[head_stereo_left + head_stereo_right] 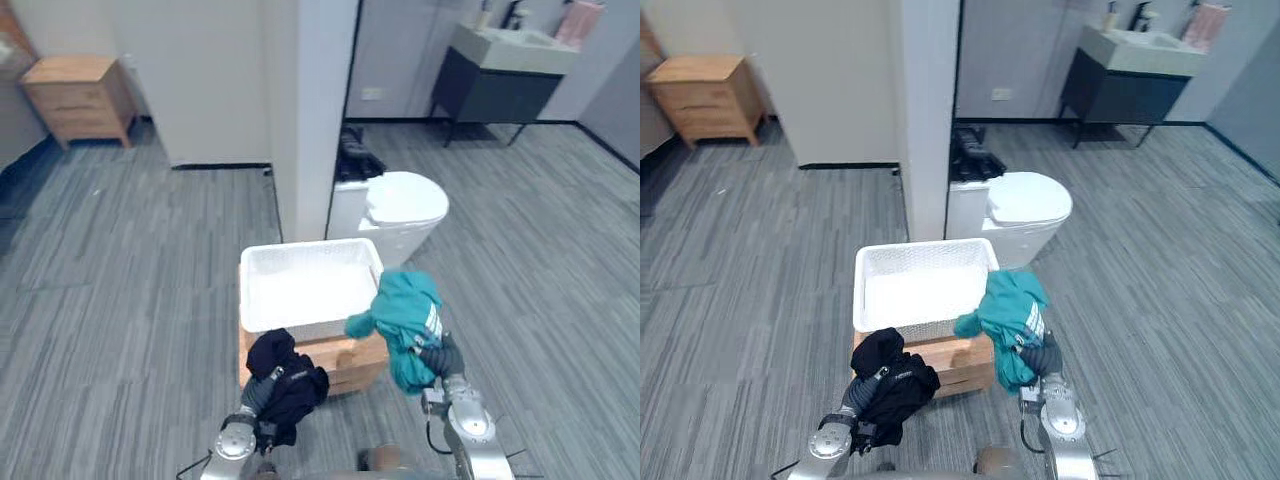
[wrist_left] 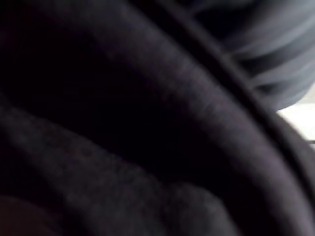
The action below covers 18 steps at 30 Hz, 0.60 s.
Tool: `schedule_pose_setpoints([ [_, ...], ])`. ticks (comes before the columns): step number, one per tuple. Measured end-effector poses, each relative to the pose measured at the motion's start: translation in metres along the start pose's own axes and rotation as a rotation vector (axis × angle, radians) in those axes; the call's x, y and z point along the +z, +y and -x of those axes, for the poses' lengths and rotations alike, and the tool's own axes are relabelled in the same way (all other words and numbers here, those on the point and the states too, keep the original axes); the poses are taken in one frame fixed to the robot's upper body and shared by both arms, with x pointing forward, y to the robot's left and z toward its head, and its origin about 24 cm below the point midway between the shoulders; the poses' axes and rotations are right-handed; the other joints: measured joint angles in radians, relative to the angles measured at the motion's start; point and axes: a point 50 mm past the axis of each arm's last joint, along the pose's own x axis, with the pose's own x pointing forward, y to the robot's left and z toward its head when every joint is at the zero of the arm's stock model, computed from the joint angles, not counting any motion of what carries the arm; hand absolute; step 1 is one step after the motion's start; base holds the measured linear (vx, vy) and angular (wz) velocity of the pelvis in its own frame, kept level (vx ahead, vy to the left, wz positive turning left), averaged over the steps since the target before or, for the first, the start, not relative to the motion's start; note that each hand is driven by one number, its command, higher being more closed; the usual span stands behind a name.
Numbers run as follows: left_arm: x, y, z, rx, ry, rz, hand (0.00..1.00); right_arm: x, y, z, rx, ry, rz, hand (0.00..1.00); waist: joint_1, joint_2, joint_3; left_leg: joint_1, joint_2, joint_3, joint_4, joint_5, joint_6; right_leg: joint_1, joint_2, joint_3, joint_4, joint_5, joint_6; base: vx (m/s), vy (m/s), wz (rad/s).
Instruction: Tidy the bed and pick cloth on bed and put in laundry
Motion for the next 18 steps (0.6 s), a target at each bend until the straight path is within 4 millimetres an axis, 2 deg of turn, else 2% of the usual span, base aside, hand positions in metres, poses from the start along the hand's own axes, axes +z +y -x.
schedule_pose_setpoints([
  [1,-0.002,-0.003,0.002,-0.005,0.005,0.009,1.00,0.007,-0.001,-0.005,0.003,-0.027,0.011,1.00,0.007,0.026,0.001,-0.001,0.008,0.007,-0.011,0.005,-0.002,0.008,0.009,0.001,-0.027,0.012,0.006,0.01,-0.051,0.05],
  [3,-0.007,-0.005,0.005,-0.008,0.021,0.019,1.00,0.024,-0.003,-0.016,0.007,-0.093,0.028,1.00,0.027,0.058,0.002,0.000,0.021,0.027,-0.030,0.014,-0.005,0.016,0.022,0.006,-0.077,0.047,0.004,-0.02,-0.027,-0.26],
  [4,-0.008,-0.005,0.005,-0.010,0.023,0.018,1.00,0.040,-0.001,-0.023,0.003,-0.155,0.024,1.00,0.027,0.065,0.002,-0.002,0.030,0.034,-0.044,0.019,-0.012,0.021,0.031,0.010,-0.111,0.068,0.005,-0.01,-0.033,-0.24],
  [6,-0.007,-0.005,0.005,-0.010,0.018,0.018,1.00,0.055,0.000,-0.027,0.003,-0.215,0.023,1.00,0.025,0.067,0.001,0.000,0.034,0.038,-0.059,0.024,-0.018,0.024,0.036,0.012,-0.132,0.081,0.003,-0.01,-0.016,-0.12],
  [8,-0.005,-0.006,0.004,-0.014,0.010,0.016,1.00,0.073,0.000,-0.032,0.006,-0.285,0.031,1.00,0.024,0.049,0.002,0.001,0.034,0.050,-0.086,0.041,-0.013,0.025,0.040,0.021,-0.166,0.100,0.009,-0.01,0.004,-0.13],
  [11,-0.002,-0.010,0.003,-0.039,-0.002,-0.001,1.00,0.089,0.000,-0.040,0.018,-0.340,0.053,1.00,0.023,0.036,0.002,0.000,0.029,0.064,-0.116,0.052,-0.008,0.024,0.033,0.032,-0.193,0.122,0.012,0.00,0.032,-0.12],
  [13,0.001,-0.012,0.002,-0.045,-0.012,-0.003,1.00,0.104,0.004,-0.047,0.055,-0.391,0.095,1.00,0.023,0.038,0.003,-0.001,0.020,0.069,-0.133,0.059,-0.001,0.016,0.026,0.039,-0.196,0.126,0.015,0.01,0.050,-0.08],
  [15,0.007,-0.011,-0.002,-0.038,-0.034,0.000,1.00,0.131,0.018,-0.064,0.122,-0.465,0.156,1.00,0.026,0.044,0.018,-0.031,0.014,0.075,-0.128,0.068,0.008,-0.015,0.023,0.057,-0.196,0.142,0.022,-0.01,0.035,-0.07],
  [16,0.010,-0.010,-0.004,-0.036,-0.041,0.003,1.00,0.137,0.022,-0.069,0.134,-0.479,0.169,1.00,0.026,0.047,0.027,-0.038,0.014,0.075,-0.125,0.072,0.010,-0.021,0.022,0.058,-0.196,0.149,0.022,-0.05,0.024,0.04],
  [18,0.026,-0.009,-0.010,-0.029,-0.099,0.016,1.00,0.162,0.032,-0.086,0.159,-0.521,0.227,1.00,0.029,0.076,0.072,-0.090,0.013,0.057,-0.111,0.076,0.013,-0.056,0.018,0.056,-0.197,0.175,0.029,-0.07,0.028,0.19],
])
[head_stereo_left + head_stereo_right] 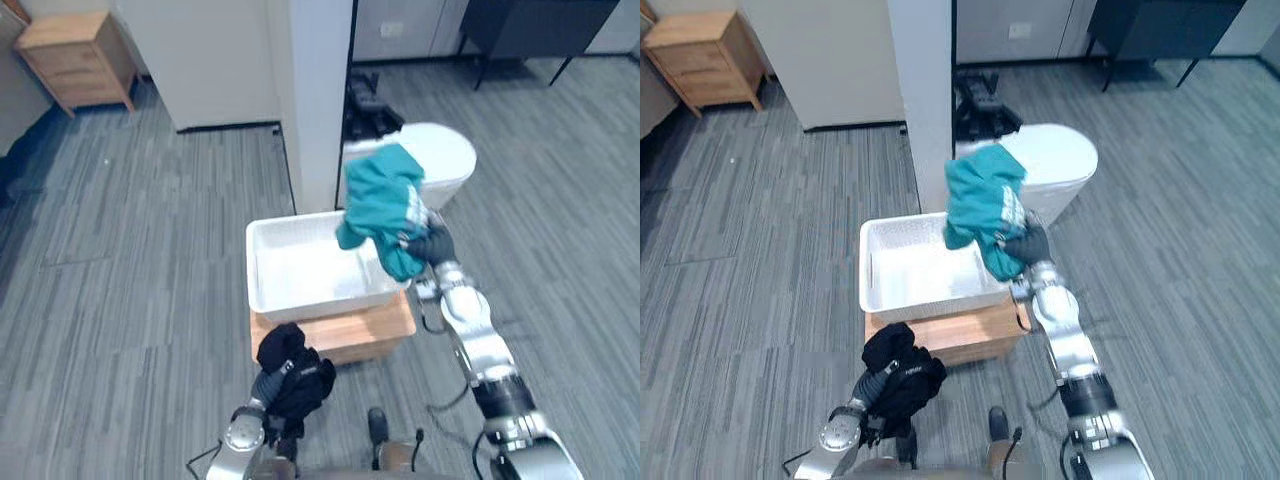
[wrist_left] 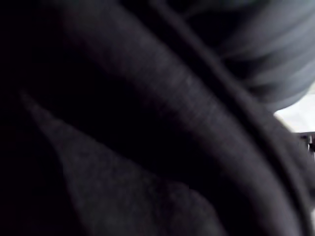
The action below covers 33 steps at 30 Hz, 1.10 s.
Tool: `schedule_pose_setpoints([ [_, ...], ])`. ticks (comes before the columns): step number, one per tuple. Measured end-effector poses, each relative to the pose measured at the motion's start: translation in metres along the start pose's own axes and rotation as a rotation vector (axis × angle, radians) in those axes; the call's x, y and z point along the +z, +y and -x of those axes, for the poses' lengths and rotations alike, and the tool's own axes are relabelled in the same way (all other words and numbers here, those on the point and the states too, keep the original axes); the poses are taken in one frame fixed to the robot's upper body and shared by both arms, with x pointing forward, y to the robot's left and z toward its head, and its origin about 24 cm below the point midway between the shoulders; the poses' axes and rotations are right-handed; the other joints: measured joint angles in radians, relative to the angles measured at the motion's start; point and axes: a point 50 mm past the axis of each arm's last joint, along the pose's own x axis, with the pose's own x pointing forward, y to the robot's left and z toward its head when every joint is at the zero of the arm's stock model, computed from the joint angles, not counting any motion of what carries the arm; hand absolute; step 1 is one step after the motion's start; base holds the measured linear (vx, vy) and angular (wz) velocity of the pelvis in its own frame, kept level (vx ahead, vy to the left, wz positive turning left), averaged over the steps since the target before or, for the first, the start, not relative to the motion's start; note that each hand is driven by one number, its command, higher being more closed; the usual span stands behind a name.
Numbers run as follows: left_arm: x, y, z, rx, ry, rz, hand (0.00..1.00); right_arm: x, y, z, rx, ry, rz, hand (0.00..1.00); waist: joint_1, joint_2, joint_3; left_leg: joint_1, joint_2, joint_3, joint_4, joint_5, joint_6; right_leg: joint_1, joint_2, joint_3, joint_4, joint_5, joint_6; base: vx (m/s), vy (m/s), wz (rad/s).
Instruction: Tidy the bed and pick cloth on bed and put in laundry
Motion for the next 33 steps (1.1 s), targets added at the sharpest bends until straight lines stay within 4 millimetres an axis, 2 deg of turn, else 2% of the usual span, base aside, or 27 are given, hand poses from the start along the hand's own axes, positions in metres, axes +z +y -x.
schedule_pose_setpoints([
  [4,0.023,0.002,-0.004,0.023,-0.107,0.041,1.00,0.004,-0.016,-0.027,-0.009,0.014,0.095,1.00,0.023,0.051,0.072,-0.066,-0.009,-0.036,-0.004,0.020,0.001,-0.049,-0.012,-0.012,-0.001,0.013,-0.003,-0.07,0.030,0.30],
  [5,0.030,0.004,-0.005,0.030,-0.138,0.058,1.00,0.006,-0.026,-0.037,-0.024,0.033,0.140,1.00,0.026,0.076,0.099,-0.084,-0.012,-0.052,-0.015,0.040,0.003,-0.071,-0.015,-0.027,-0.001,0.020,0.000,-0.06,0.022,0.34],
  [6,0.035,0.004,-0.005,0.033,-0.160,0.071,1.00,0.006,-0.036,-0.043,-0.042,0.049,0.178,0.00,0.026,0.096,0.116,-0.104,-0.013,-0.064,-0.024,0.059,0.004,-0.090,-0.017,-0.033,-0.001,0.026,0.005,-0.06,0.027,0.33],
  [7,0.038,0.005,-0.005,0.035,-0.175,0.078,1.00,0.007,-0.042,-0.046,-0.053,0.057,0.200,0.00,0.026,0.105,0.127,-0.117,-0.015,-0.070,-0.024,0.066,0.005,-0.098,-0.019,-0.033,-0.001,0.028,0.006,-0.06,0.037,0.32],
  [8,0.045,0.005,-0.005,0.043,-0.207,0.092,1.00,0.006,-0.055,-0.050,-0.079,0.081,0.239,0.00,0.026,0.127,0.156,-0.131,-0.017,-0.082,-0.024,0.076,0.005,-0.106,-0.022,-0.045,-0.001,0.032,0.005,-0.04,0.033,0.22],
  [9,0.047,0.006,-0.004,0.047,-0.218,0.094,1.00,0.004,-0.060,-0.051,-0.091,0.093,0.246,0.00,0.027,0.134,0.162,-0.137,-0.017,-0.086,-0.024,0.081,0.007,-0.110,-0.023,-0.049,-0.001,0.036,0.004,-0.05,0.034,0.24],
  [11,0.064,0.007,-0.002,0.054,-0.289,0.121,1.00,-0.004,-0.083,-0.052,-0.164,0.159,0.259,0.00,0.027,0.162,0.190,-0.156,-0.020,-0.107,-0.025,0.093,0.007,-0.120,-0.025,-0.059,-0.004,0.047,0.004,-0.05,0.029,0.16],
  [12,0.069,0.008,-0.001,0.057,-0.310,0.123,1.00,-0.006,-0.086,-0.052,-0.174,0.173,0.260,0.00,0.026,0.165,0.192,-0.160,-0.021,-0.110,-0.025,0.096,0.008,-0.124,-0.026,-0.060,-0.004,0.047,0.004,-0.05,0.030,0.14],
  [14,0.097,0.009,0.006,0.069,-0.444,0.159,1.00,-0.018,-0.101,-0.047,-0.216,0.244,0.312,0.00,0.026,0.173,0.195,-0.169,-0.025,-0.123,-0.030,0.106,0.009,-0.127,-0.029,-0.068,-0.006,0.048,0.004,-0.05,0.026,0.12],
  [16,0.122,0.012,0.016,0.072,-0.572,0.209,1.00,-0.019,-0.102,-0.047,-0.218,0.248,0.342,0.00,0.023,0.174,0.194,-0.165,-0.022,-0.125,-0.031,0.106,0.008,-0.123,-0.026,-0.068,-0.006,0.049,0.001,-0.05,0.010,0.02],
  [19,0.147,0.015,0.029,0.070,-0.705,0.251,1.00,-0.024,-0.102,-0.041,-0.238,0.259,0.384,0.00,0.023,0.174,0.194,-0.140,-0.017,-0.113,-0.031,0.105,0.007,-0.101,-0.021,-0.059,-0.010,0.049,0.001,-0.03,-0.010,-0.08],
  [21,0.164,0.020,0.039,0.083,-0.799,0.265,1.00,-0.030,-0.095,-0.025,-0.247,0.231,0.460,0.00,0.018,0.171,0.192,-0.100,-0.011,-0.084,-0.032,0.103,0.006,-0.071,-0.007,-0.048,-0.012,0.040,-0.002,-0.02,-0.029,-0.22],
  [22,0.166,0.022,0.040,0.090,-0.815,0.266,1.00,-0.030,-0.092,-0.020,-0.244,0.220,0.491,0.00,0.017,0.169,0.190,-0.093,-0.010,-0.075,-0.032,0.102,0.005,-0.067,-0.007,-0.043,-0.012,0.033,-0.003,-0.02,-0.035,-0.32],
  [24,0.172,0.034,0.041,0.124,-0.844,0.267,1.00,-0.037,-0.073,0.001,-0.206,0.197,0.610,0.00,-0.008,0.152,0.175,-0.060,-0.003,-0.039,-0.033,0.098,-0.001,-0.048,0.000,-0.017,-0.018,0.022,0.006,0.00,-0.031,-0.39],
  [25,0.173,0.036,0.041,0.135,-0.848,0.264,1.00,-0.041,-0.069,0.010,-0.193,0.205,0.642,0.00,-0.009,0.144,0.161,-0.056,-0.001,-0.030,-0.033,0.097,0.000,-0.046,0.002,-0.010,-0.021,0.022,0.007,0.02,-0.044,-0.44],
  [27,0.179,0.046,0.038,0.188,-0.864,0.231,1.00,-0.064,-0.052,0.050,-0.147,0.272,0.712,0.00,-0.029,0.091,0.097,-0.032,0.012,0.005,-0.033,0.081,-0.013,-0.030,0.010,0.007,-0.042,0.026,0.010,0.04,-0.052,-0.42],
  [28,0.180,0.048,0.036,0.207,-0.864,0.226,1.00,-0.066,-0.049,0.058,-0.144,0.279,0.714,0.00,-0.037,0.080,0.086,-0.026,0.015,0.010,-0.033,0.078,-0.016,-0.027,0.010,0.011,-0.043,0.026,0.010,0.05,-0.037,-0.40],
  [29,0.184,0.055,0.028,0.260,-0.856,0.206,1.00,-0.070,-0.041,0.076,-0.142,0.298,0.701,0.00,-0.056,0.050,0.061,-0.011,0.021,0.030,-0.033,0.071,-0.019,-0.022,0.015,0.030,-0.046,0.026,0.010,0.04,-0.021,-0.35],
  [30,0.185,0.058,0.024,0.290,-0.844,0.193,1.00,-0.070,-0.038,0.082,-0.142,0.301,0.689,0.00,-0.063,0.041,0.051,-0.006,0.023,0.039,-0.033,0.068,-0.021,-0.023,0.017,0.037,-0.046,0.026,0.009,0.03,-0.021,-0.51],
  [32,0.197,0.070,0.003,0.388,-0.800,0.137,1.00,-0.072,-0.031,0.101,-0.141,0.310,0.660,0.00,-0.091,0.009,0.033,0.005,0.027,0.099,-0.033,0.059,-0.028,-0.042,0.028,0.095,-0.045,0.027,0.009,0.00,-0.015,-0.68],
  [33,0.201,0.074,-0.003,0.408,-0.791,0.125,1.00,-0.072,-0.029,0.104,-0.140,0.311,0.654,0.00,-0.097,0.005,0.033,0.002,0.028,0.113,-0.033,0.059,-0.028,-0.052,0.030,0.110,-0.045,0.027,0.009,-0.02,-0.012,-0.97],
])
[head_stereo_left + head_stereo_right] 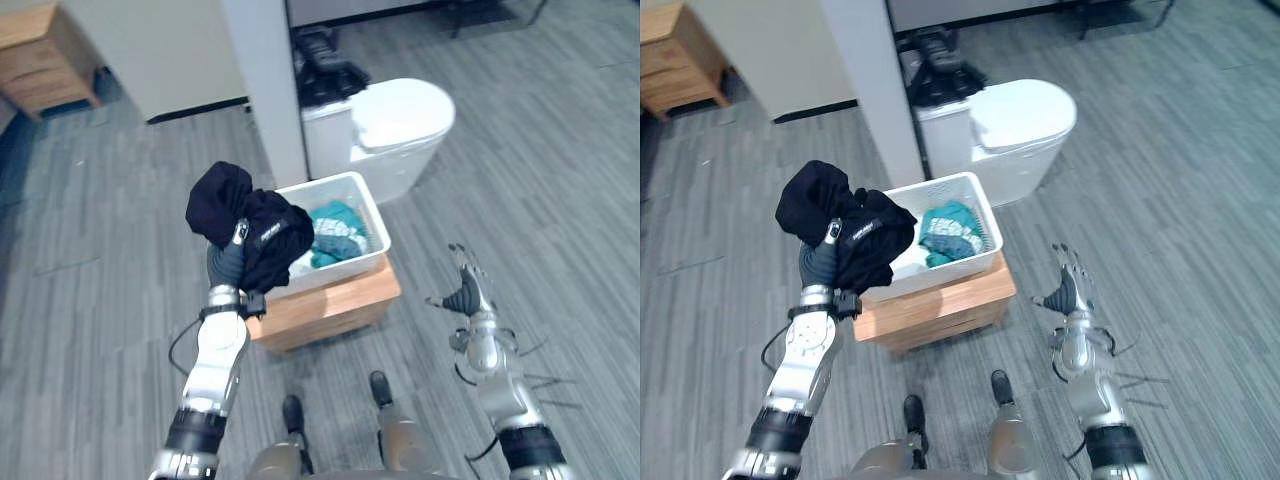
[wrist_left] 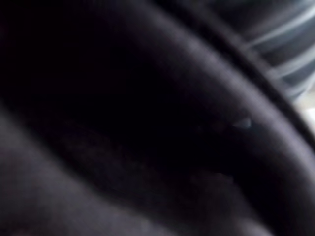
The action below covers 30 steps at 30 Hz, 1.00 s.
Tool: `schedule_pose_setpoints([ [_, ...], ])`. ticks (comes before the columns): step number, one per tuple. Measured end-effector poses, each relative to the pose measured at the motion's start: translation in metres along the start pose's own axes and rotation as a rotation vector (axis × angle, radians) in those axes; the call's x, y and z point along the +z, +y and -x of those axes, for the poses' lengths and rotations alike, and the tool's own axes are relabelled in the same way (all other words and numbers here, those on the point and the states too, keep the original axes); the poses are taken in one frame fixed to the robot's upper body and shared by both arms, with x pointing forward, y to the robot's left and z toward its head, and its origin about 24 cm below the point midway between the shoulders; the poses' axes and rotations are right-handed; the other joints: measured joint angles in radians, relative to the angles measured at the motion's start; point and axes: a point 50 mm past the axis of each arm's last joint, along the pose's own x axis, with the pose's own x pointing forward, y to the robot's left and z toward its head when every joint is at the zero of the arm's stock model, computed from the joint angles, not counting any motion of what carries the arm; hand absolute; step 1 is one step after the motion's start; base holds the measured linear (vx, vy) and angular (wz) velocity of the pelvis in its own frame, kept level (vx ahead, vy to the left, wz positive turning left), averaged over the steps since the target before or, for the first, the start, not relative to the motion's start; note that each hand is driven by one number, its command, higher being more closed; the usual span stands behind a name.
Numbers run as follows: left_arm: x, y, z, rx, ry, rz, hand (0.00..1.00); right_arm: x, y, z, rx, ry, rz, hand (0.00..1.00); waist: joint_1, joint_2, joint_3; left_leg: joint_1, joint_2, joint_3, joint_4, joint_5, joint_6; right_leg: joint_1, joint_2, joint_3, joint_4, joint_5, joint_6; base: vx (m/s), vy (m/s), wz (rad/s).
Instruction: Tidy the bed and pick cloth on bed and put in laundry
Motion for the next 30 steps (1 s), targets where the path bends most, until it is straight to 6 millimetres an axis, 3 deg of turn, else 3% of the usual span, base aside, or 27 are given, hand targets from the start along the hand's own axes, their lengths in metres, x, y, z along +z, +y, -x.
schedule_pose_setpoints([
  [1,-0.001,0.003,-0.022,0.035,0.004,-0.101,1.00,0.000,0.004,0.007,0.011,0.007,-0.038,0.00,-0.019,-0.011,0.000,-0.018,0.001,0.047,0.000,-0.001,0.001,-0.042,0.004,0.038,0.001,0.005,0.006,-0.03,-0.018,-0.82],
  [6,0.005,0.010,-0.065,0.139,0.031,-0.229,1.00,-0.004,0.018,0.032,0.075,0.042,-0.136,0.00,-0.063,-0.052,0.024,-0.054,0.023,0.149,0.000,-0.003,0.004,-0.112,0.024,0.086,-0.001,0.002,0.017,-0.03,-0.049,-0.57],
  [9,0.002,0.010,-0.075,0.163,0.063,-0.285,1.00,-0.004,0.016,0.046,0.058,0.036,-0.180,0.00,-0.075,-0.069,0.034,-0.069,0.047,0.231,0.000,-0.001,-0.003,-0.150,0.039,0.095,0.000,-0.006,0.027,0.01,-0.071,-0.40],
  [10,-0.002,0.010,-0.076,0.163,0.085,-0.297,0.00,-0.005,0.016,0.048,0.054,0.041,-0.188,0.00,-0.075,-0.072,0.036,-0.071,0.052,0.255,0.000,0.001,-0.006,-0.160,0.040,0.091,0.000,-0.003,0.026,0.04,-0.045,-0.23],
  [13,-0.015,0.011,-0.074,0.158,0.155,-0.344,0.00,-0.003,0.020,0.052,0.054,0.050,-0.226,0.00,-0.074,-0.080,0.052,-0.069,0.051,0.281,0.000,-0.004,-0.014,-0.167,0.032,0.077,0.000,0.026,0.019,0.05,-0.024,-0.07],
  [15,-0.024,0.008,-0.071,0.151,0.205,-0.349,0.00,0.000,0.025,0.055,0.053,0.064,-0.267,0.00,-0.070,-0.081,0.056,-0.067,0.047,0.300,0.000,-0.005,-0.016,-0.174,0.016,0.045,0.001,0.081,0.002,0.09,-0.009,0.18],
  [22,-0.036,-0.003,-0.056,0.151,0.262,-0.284,0.00,-0.003,0.032,0.060,0.037,0.134,-0.317,0.00,-0.039,-0.077,0.067,-0.009,0.049,0.329,0.006,-0.015,-0.026,-0.100,0.006,0.019,-0.001,0.091,-0.014,0.09,0.029,0.13],
  [25,-0.044,0.006,-0.035,0.176,0.265,-0.258,0.00,-0.013,0.034,0.068,0.040,0.192,-0.328,0.00,-0.021,-0.073,0.065,0.047,0.046,0.327,0.001,-0.046,-0.027,-0.042,0.003,0.014,-0.002,0.071,-0.017,0.06,0.029,0.05],
  [27,-0.050,0.025,-0.017,0.238,0.277,-0.243,0.00,-0.031,0.041,0.079,0.071,0.281,-0.315,0.00,-0.012,-0.068,0.061,0.075,0.046,0.304,0.000,-0.051,-0.026,-0.003,-0.001,-0.002,-0.001,0.042,-0.023,0.04,-0.016,0.23],
  [30,-0.064,0.054,0.010,0.327,0.324,-0.258,0.00,-0.061,0.050,0.095,0.114,0.429,-0.276,0.00,-0.001,-0.032,0.027,0.089,0.055,0.269,0.000,-0.048,-0.030,0.028,0.003,-0.038,0.000,0.025,-0.028,0.05,-0.051,0.32],
])
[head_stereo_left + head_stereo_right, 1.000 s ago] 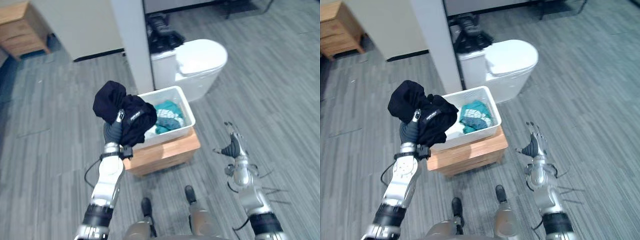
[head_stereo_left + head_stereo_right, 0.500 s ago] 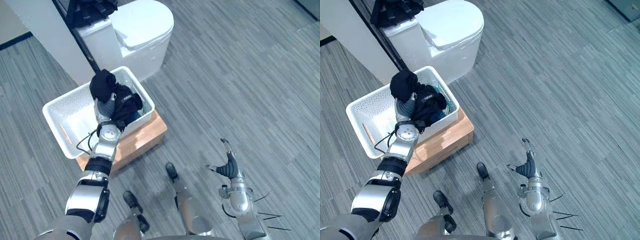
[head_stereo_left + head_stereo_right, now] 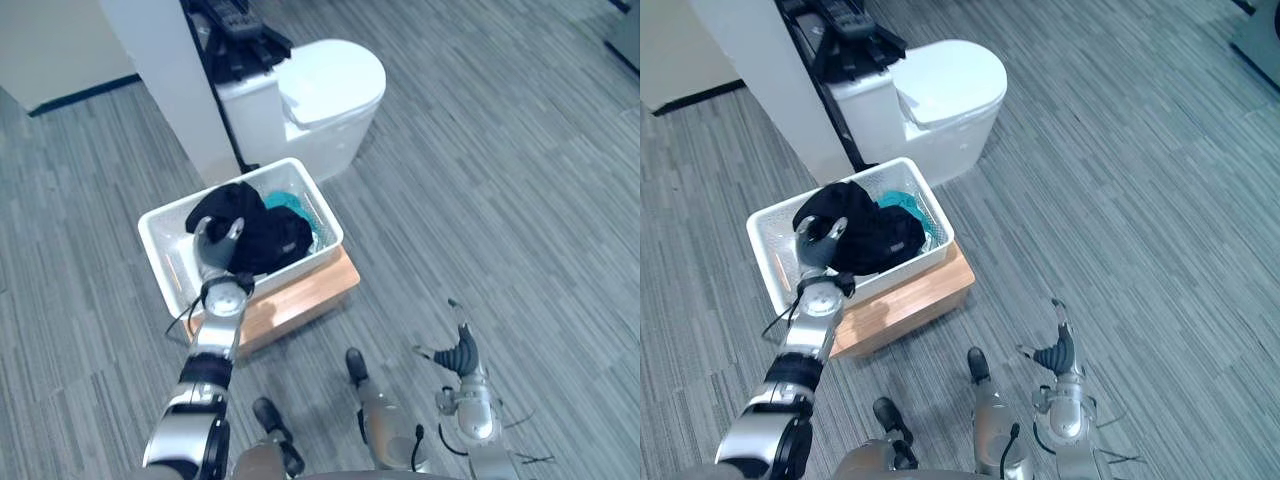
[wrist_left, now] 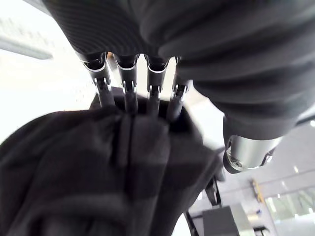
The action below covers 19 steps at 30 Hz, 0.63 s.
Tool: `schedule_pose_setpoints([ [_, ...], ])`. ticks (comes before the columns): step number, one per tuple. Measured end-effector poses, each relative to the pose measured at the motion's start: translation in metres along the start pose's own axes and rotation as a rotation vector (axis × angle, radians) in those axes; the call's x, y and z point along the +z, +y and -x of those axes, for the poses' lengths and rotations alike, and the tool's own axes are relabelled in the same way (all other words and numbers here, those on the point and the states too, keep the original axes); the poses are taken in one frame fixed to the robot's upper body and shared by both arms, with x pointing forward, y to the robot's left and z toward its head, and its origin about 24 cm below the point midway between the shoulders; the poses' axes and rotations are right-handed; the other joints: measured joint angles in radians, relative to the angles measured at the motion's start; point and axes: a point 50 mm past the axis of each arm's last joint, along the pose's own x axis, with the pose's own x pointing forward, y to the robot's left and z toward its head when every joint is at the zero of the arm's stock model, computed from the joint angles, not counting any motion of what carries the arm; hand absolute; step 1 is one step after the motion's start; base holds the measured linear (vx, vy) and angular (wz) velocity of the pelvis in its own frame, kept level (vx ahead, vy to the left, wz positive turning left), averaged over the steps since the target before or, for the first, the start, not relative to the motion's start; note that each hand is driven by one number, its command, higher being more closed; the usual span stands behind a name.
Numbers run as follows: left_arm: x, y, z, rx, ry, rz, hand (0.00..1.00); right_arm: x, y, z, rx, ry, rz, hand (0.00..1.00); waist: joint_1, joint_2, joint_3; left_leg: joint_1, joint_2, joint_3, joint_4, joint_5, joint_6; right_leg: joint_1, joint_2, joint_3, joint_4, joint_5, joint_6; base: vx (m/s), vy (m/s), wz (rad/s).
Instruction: Tidy the bed and pick cloth on bed and put in laundry
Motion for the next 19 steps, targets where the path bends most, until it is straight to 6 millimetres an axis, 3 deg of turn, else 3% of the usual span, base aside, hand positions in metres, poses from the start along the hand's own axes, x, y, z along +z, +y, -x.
schedule_pose_setpoints([
  [4,-0.037,0.039,0.021,0.093,0.092,-0.019,0.00,-0.044,0.002,0.012,0.038,0.197,0.018,0.00,0.032,0.042,-0.064,0.036,0.009,-0.059,0.000,0.002,0.003,0.081,-0.001,-0.076,0.003,-0.041,-0.006,0.04,-0.024,0.50],
  [7,-0.062,0.060,0.036,0.125,0.177,-0.044,0.00,-0.059,0.010,0.018,0.068,0.274,0.004,0.00,0.065,0.041,-0.103,0.047,0.008,-0.089,0.000,0.001,0.002,0.105,-0.004,-0.108,0.016,-0.064,-0.011,0.02,-0.009,0.38],
  [10,-0.100,0.080,0.065,0.180,0.354,-0.013,0.00,-0.070,0.020,0.025,0.092,0.363,-0.040,0.00,0.098,0.028,-0.128,0.057,0.006,-0.117,0.000,-0.001,0.000,0.132,-0.008,-0.138,0.016,-0.081,-0.007,0.01,-0.012,0.31],
  [12,-0.140,0.093,0.104,0.232,0.570,0.021,0.00,-0.079,0.028,0.031,0.096,0.440,-0.094,0.00,0.110,0.017,-0.149,0.056,-0.001,-0.135,0.000,-0.005,0.004,0.145,-0.020,-0.165,0.017,-0.087,-0.006,0.01,0.017,0.31],
  [13,-0.150,0.094,0.116,0.239,0.628,0.025,0.00,-0.080,0.030,0.033,0.096,0.454,-0.103,0.00,0.115,0.016,-0.155,0.056,-0.005,-0.135,0.000,-0.006,0.007,0.146,-0.024,-0.165,0.017,-0.088,-0.005,0.03,0.041,0.14],
  [14,-0.168,0.096,0.142,0.258,0.750,0.042,0.00,-0.084,0.032,0.035,0.093,0.485,-0.124,0.00,0.122,0.013,-0.161,0.059,-0.008,-0.138,0.000,-0.010,0.013,0.153,-0.027,-0.169,0.016,-0.089,-0.004,0.03,0.029,0.10],
  [15,-0.177,0.097,0.156,0.268,0.812,0.052,0.00,-0.086,0.032,0.036,0.088,0.503,-0.140,0.00,0.123,0.013,-0.161,0.065,-0.011,-0.140,0.000,-0.012,0.015,0.162,-0.031,-0.175,0.015,-0.089,-0.004,0.03,0.033,0.19],
  [17,-0.202,0.099,0.207,0.270,1.036,0.071,0.00,-0.094,0.038,0.042,0.089,0.576,-0.177,0.00,0.132,0.010,-0.167,0.084,-0.020,-0.146,0.000,-0.019,0.020,0.185,-0.041,-0.186,0.017,-0.105,0.006,0.02,0.034,0.16],
  [19,-0.210,0.100,0.227,0.272,1.134,0.102,0.00,-0.098,0.044,0.046,0.102,0.616,-0.205,0.00,0.151,0.005,-0.172,0.087,-0.026,-0.145,0.000,-0.021,0.021,0.190,-0.043,-0.186,0.015,-0.105,0.006,0.01,0.016,0.01],
])
